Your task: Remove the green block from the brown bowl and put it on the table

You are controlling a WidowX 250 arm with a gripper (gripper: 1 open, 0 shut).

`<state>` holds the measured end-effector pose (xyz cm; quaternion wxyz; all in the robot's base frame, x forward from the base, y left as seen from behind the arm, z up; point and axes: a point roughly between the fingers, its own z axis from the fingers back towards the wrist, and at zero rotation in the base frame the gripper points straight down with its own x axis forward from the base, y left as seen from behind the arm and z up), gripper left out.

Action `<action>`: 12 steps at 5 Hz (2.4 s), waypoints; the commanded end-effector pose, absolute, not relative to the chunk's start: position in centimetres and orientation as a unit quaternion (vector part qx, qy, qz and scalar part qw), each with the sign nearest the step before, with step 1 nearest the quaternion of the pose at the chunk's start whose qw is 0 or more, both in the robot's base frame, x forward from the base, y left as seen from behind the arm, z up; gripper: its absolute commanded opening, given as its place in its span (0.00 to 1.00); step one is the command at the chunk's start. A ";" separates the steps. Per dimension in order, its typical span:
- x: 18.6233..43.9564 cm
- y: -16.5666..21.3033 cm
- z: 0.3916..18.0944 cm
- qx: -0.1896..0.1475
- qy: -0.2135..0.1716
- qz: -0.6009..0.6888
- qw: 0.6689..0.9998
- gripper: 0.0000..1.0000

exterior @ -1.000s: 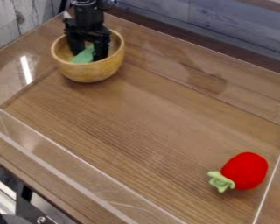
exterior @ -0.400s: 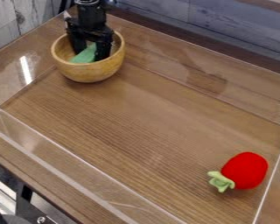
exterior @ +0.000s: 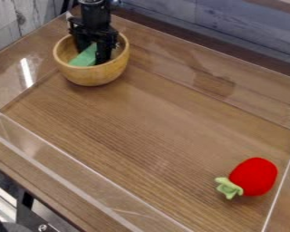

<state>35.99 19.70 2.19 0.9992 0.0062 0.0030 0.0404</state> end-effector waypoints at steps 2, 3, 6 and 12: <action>36.1 19.4 3.7 -0.002 -0.019 0.047 0.999 0.00; 36.1 19.3 5.1 -0.005 -0.032 0.051 0.998 0.00; 36.0 19.0 8.1 -0.011 -0.061 0.060 0.996 0.00; 35.1 17.4 13.3 -0.041 -0.090 0.056 0.994 0.00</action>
